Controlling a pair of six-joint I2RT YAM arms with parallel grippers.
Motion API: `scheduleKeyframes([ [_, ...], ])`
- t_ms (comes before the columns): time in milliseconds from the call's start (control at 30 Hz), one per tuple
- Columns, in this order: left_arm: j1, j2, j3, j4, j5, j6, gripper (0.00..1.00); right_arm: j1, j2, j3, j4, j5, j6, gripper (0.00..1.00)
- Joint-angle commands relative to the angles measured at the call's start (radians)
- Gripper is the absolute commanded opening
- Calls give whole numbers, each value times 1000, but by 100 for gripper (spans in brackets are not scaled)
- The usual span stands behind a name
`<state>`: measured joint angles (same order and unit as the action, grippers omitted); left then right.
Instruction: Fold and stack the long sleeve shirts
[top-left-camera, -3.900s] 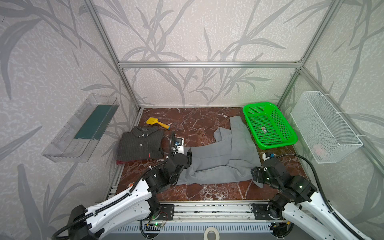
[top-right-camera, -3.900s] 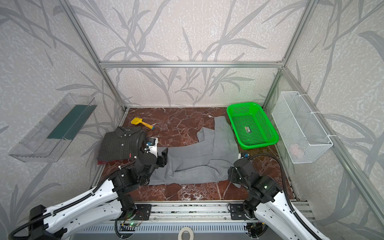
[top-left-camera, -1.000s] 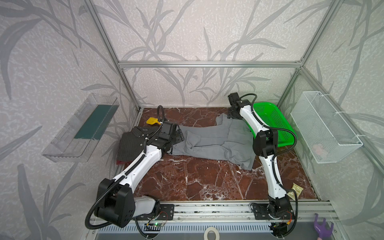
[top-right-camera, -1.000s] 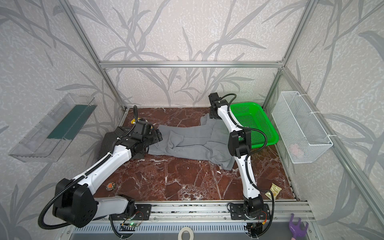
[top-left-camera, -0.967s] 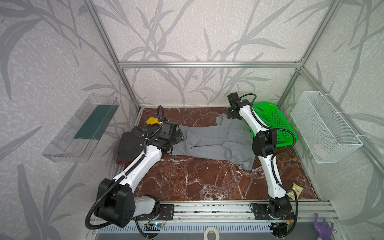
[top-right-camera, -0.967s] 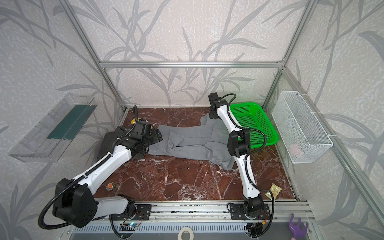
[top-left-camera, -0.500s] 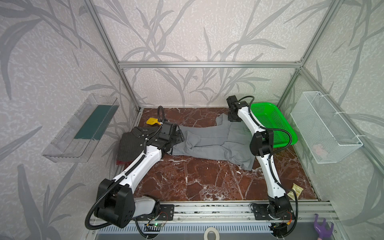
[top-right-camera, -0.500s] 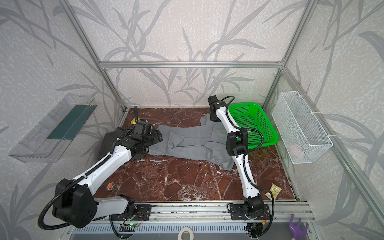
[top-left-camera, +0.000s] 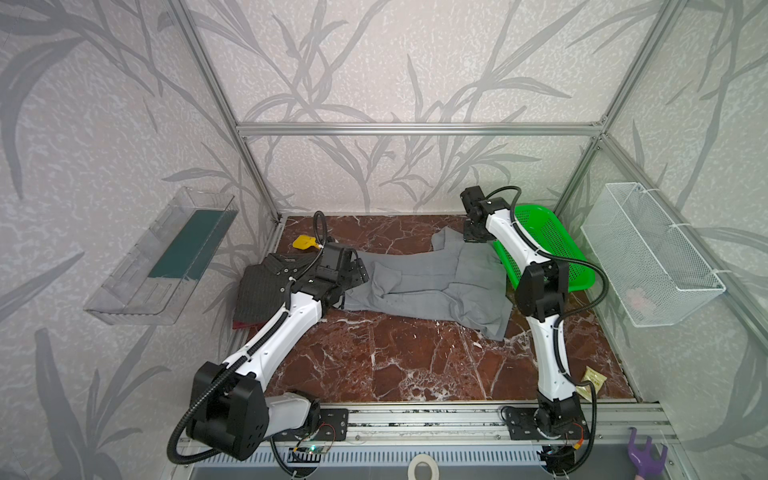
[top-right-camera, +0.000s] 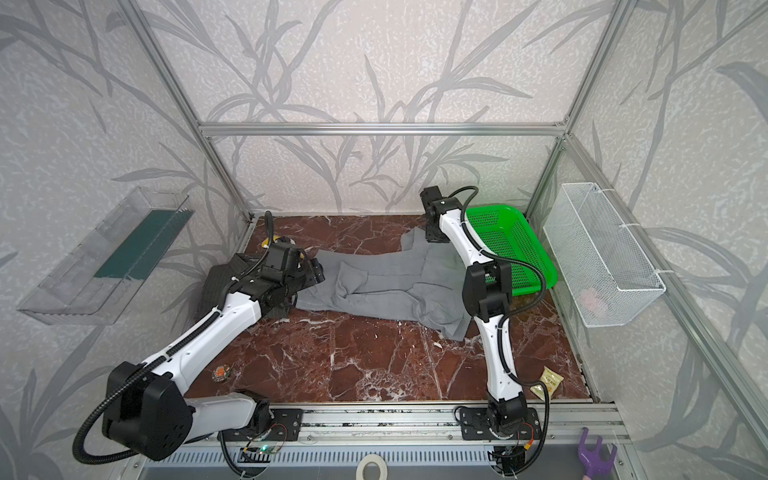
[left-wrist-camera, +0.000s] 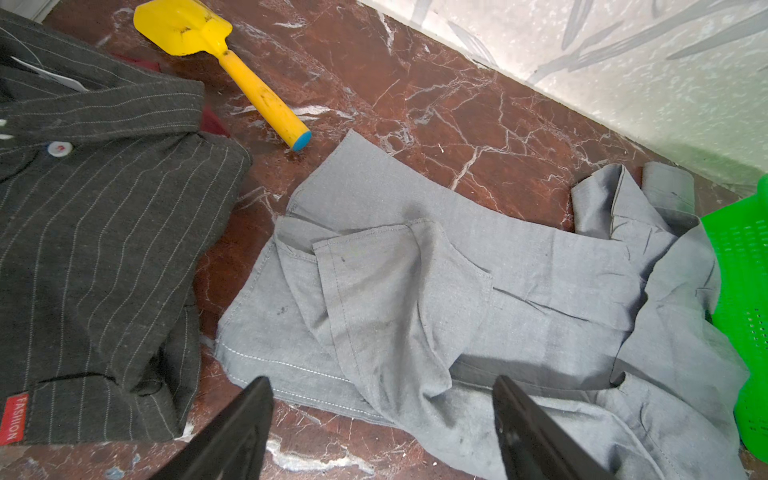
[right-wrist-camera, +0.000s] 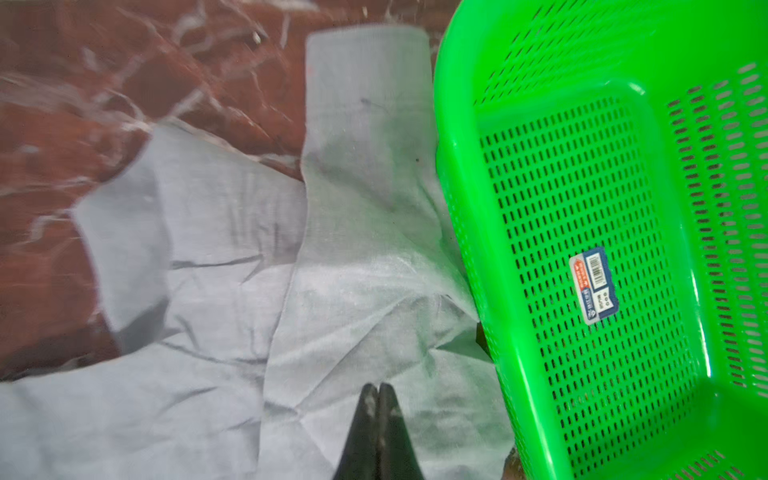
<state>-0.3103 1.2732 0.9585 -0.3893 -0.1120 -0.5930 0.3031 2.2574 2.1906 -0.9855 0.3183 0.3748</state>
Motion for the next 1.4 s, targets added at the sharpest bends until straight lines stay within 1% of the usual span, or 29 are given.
scheduleKeyframes([
  [0,-1,-35,-16,-3,-23,17,83,1,-71,-55,145,-40,4,40],
  [67,-1,-34,-14,-4,-24,19,83,1,-4,30,74,-51,3,53],
  [100,-1,-35,-14,-4,-25,19,83,1,39,83,29,-66,8,58],
  [167,-1,-37,-14,-4,-25,19,83,1,115,187,-43,-70,12,61],
  [233,-1,-38,-13,-5,-27,22,83,1,181,265,-80,-71,6,63],
  [333,-1,-38,-11,-4,-30,27,83,-1,261,345,-83,-45,-4,64],
  [467,0,-34,-9,-5,-31,30,83,-9,328,388,-43,-9,-29,64],
  [633,0,-33,-7,-4,-34,34,83,-21,425,512,-84,22,-47,54],
  [700,0,-30,-6,-3,-34,34,83,-23,443,530,-93,36,-55,49],
  [767,2,-26,-6,-5,-30,35,83,-24,445,518,-87,40,-60,42],
  [833,2,-25,-5,-4,-30,34,83,-24,441,501,-80,44,-61,32],
  [900,4,-25,-6,-3,-32,35,83,-24,431,487,-77,49,-59,24],
  [1067,5,-28,-6,-4,-32,36,83,-24,397,453,-61,38,-60,13],
  [1167,5,-32,-5,-3,-35,38,83,-24,375,456,-77,37,-60,1],
  [1267,7,-38,-7,-5,-36,37,84,-24,334,460,-110,19,-51,0],
  [1367,7,-43,-9,-2,-29,37,83,-19,248,437,-157,5,-27,0],
])
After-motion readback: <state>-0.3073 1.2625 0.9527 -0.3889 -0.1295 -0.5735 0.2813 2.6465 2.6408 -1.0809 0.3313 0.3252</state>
